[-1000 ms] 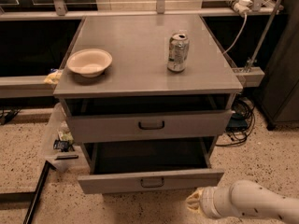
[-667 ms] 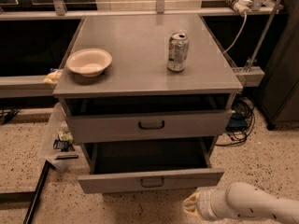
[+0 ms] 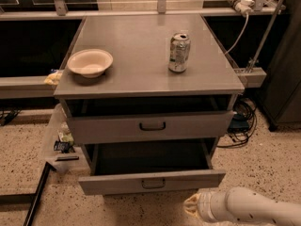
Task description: Close middle drawer
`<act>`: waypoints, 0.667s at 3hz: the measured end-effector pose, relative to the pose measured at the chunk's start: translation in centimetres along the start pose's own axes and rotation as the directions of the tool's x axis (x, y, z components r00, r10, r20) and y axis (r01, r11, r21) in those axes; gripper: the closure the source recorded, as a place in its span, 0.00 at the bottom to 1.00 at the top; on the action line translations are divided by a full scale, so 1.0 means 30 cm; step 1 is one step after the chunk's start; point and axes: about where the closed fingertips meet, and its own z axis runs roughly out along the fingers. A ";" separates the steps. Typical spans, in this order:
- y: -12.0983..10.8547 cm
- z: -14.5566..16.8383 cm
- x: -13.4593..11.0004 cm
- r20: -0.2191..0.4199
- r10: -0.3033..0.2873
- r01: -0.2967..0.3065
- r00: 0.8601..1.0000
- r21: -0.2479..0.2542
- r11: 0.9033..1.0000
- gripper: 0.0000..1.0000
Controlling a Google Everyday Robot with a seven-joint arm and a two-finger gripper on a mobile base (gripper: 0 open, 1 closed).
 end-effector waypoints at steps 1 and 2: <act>-0.067 0.039 0.017 -0.030 -0.069 0.071 0.997 0.074 0.995 1.00; -0.144 0.076 0.042 -0.037 -0.112 0.116 0.993 0.139 0.983 1.00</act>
Offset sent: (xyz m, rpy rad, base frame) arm 0.0812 -0.0200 -0.0218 -0.0959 -0.2705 0.0033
